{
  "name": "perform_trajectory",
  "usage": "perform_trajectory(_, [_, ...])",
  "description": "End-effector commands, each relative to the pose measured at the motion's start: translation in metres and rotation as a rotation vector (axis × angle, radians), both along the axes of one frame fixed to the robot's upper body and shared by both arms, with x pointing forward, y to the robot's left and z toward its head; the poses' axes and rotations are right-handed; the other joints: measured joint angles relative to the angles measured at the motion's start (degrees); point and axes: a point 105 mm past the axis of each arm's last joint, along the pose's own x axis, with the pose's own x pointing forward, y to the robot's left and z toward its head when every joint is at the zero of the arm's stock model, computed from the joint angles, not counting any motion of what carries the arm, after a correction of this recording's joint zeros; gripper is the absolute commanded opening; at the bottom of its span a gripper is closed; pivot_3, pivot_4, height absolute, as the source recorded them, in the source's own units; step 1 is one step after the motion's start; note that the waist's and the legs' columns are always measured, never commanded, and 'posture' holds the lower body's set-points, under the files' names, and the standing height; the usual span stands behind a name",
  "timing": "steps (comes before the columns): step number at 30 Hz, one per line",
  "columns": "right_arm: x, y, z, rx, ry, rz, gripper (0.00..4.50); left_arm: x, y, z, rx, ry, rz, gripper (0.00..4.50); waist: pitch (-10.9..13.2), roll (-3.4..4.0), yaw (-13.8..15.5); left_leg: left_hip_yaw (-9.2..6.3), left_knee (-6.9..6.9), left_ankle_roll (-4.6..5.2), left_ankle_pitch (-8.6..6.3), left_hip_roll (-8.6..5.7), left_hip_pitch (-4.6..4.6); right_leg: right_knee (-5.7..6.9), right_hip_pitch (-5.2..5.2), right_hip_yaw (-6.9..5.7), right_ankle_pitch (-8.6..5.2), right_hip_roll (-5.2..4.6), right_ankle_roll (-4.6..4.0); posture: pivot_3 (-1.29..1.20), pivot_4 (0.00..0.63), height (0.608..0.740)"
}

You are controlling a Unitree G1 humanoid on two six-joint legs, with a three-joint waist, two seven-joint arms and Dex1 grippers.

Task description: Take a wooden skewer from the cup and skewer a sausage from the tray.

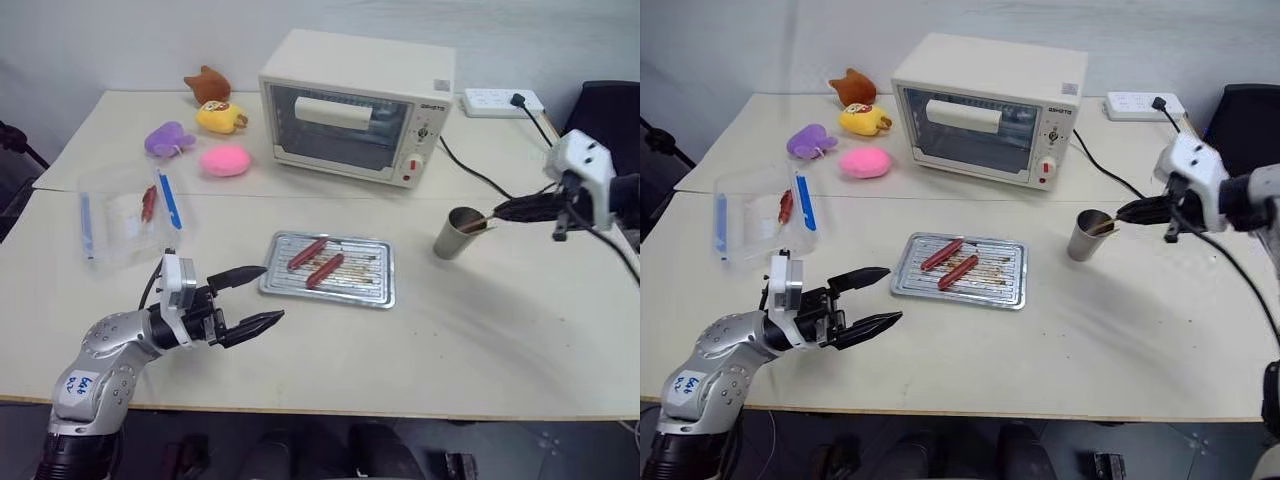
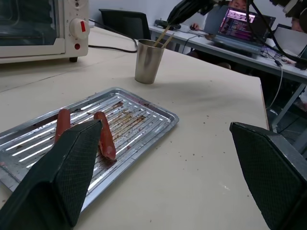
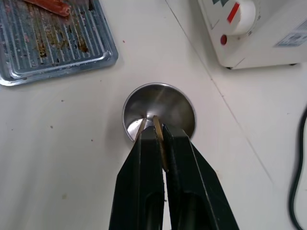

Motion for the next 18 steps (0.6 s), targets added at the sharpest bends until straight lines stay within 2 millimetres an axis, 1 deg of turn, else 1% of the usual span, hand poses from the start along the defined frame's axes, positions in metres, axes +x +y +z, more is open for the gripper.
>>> perform_trajectory(1, [-0.026, 0.002, 0.045, 0.086, -0.062, 0.117, 0.03, 0.001, -0.003, 0.004, -0.014, -0.02, -0.025, 4.5, 0.0, 0.0, -0.03, 0.0, 0.0, 0.0, 0.0, 0.0, 0.0, 0.0, 0.0, 0.0, 0.0, 0.0, 0.0, 0.0, 0.15, 0.74])
perform_trajectory(4, [-0.037, 0.014, 0.058, 0.227, -0.045, 0.202, 0.03, 0.002, -0.007, 0.006, -0.03, -0.02, -0.044, 4.5, 0.0, 0.0, -0.07, -0.01, -0.02, -0.01, -0.01, 0.0, 0.01, 0.0, 0.0, 0.0, 0.0, 0.0, 0.0, 0.0, 0.15, 0.74])
perform_trajectory(6, [-0.046, 0.027, 0.058, 0.336, 0.013, 0.274, 0.03, 0.001, -0.009, 0.008, -0.057, -0.006, -0.066, 4.5, 0.0, 0.0, -0.14, 0.0, -0.02, -0.01, -0.01, 0.01, 0.01, 0.0, 0.0, 0.01, 0.0, 0.0, 0.0, 0.0, 0.15, 0.74])
perform_trajectory(8, [-0.055, 0.056, 0.04, 0.455, 0.116, 0.394, 0.03, 0.0, -0.012, 0.013, -0.094, 0.008, -0.096, 4.5, 0.0, 0.0, -0.04, -0.02, -0.05, -0.01, -0.01, 0.02, 0.01, 0.01, -0.01, -0.01, 0.0, 0.0, 0.0, 0.0, 0.15, 0.74])
perform_trajectory(10, [-0.062, 0.074, 0.027, 0.511, 0.172, 0.451, 0.03, 0.001, -0.014, 0.016, -0.109, 0.002, -0.105, 4.5, -0.01, -0.03, -0.08, -0.07, -0.06, -0.02, -0.01, 0.05, 0.02, 0.01, 0.04, -0.06, 0.0, 0.02, 0.0, 0.0, 0.15, 0.74])
perform_trajectory(12, [-0.065, 0.087, 0.019, 0.541, 0.186, 0.478, 0.03, 0.001, -0.017, 0.019, -0.119, 0.007, -0.124, 4.5, 0.0, -0.01, 0.01, -0.05, 0.09, -0.02, -0.01, 0.05, -0.02, 0.1, 0.02, -0.05, 0.0, 0.03, 0.0, 0.0, 0.15, 0.74])
perform_trajectory(13, [-0.067, 0.098, 0.012, 0.572, 0.207, 0.509, 0.03, 0.002, -0.019, 0.022, -0.13, 0.004, -0.133, 4.5, 0.01, 0.0, 0.09, -0.05, 0.18, -0.02, -0.01, 0.04, -0.05, 0.12, 0.01, -0.05, 0.01, 0.02, 0.02, 0.0, 0.15, 0.74])
perform_trajectory(14, [-0.07, 0.115, 0.005, 0.622, 0.23, 0.552, 0.03, 0.002, -0.023, 0.026, -0.15, 0.007, -0.153, 4.5, 0.01, 0.0, 0.14, -0.05, 0.23, -0.01, -0.01, 0.02, -0.07, 0.15, -0.01, -0.04, 0.01, 0.01, 0.02, 0.0, 0.15, 0.74])
perform_trajectory(15, [-0.072, 0.126, 0.001, 0.658, 0.246, 0.579, 0.03, 0.003, -0.026, 0.03, -0.163, 0.009, -0.166, 4.5, 0.01, 0.0, 0.15, -0.06, 0.25, -0.01, -0.01, 0.02, -0.08, 0.16, 0.0, -0.06, 0.01, 0.01, 0.03, 0.0, 0.15, 0.74])
perform_trajectory(16, [-0.074, 0.135, -0.003, 0.693, 0.261, 0.603, 0.03, 0.003, -0.029, 0.033, -0.175, 0.004, -0.177, 4.5, 0.01, -0.02, 0.12, -0.08, 0.26, -0.01, -0.02, 0.03, -0.08, 0.15, 0.02, -0.08, 0.01, 0.01, 0.03, 0.0, 0.15, 0.74])
perform_trajectory(17, [-0.076, 0.14, -0.005, 0.714, 0.267, 0.611, 0.03, 0.004, -0.031, 0.035, -0.181, 0.003, -0.184, 4.5, 0.01, -0.02, 0.13, -0.09, 0.28, -0.01, -0.02, 0.03, -0.08, 0.17, 0.01, -0.09, 0.02, 0.01, 0.03, 0.0, 0.15, 0.74])
perform_trajectory(18, [-0.077, 0.15, -0.012, 0.739, 0.289, 0.632, 0.03, 0.002, -0.036, 0.039, -0.191, 0.005, -0.215, 4.5, 0.01, -0.02, 0.12, -0.1, 0.31, -0.02, -0.01, 0.03, -0.09, 0.18, 0.01, -0.1, 0.02, 0.01, 0.03, 0.0, 0.15, 0.74])
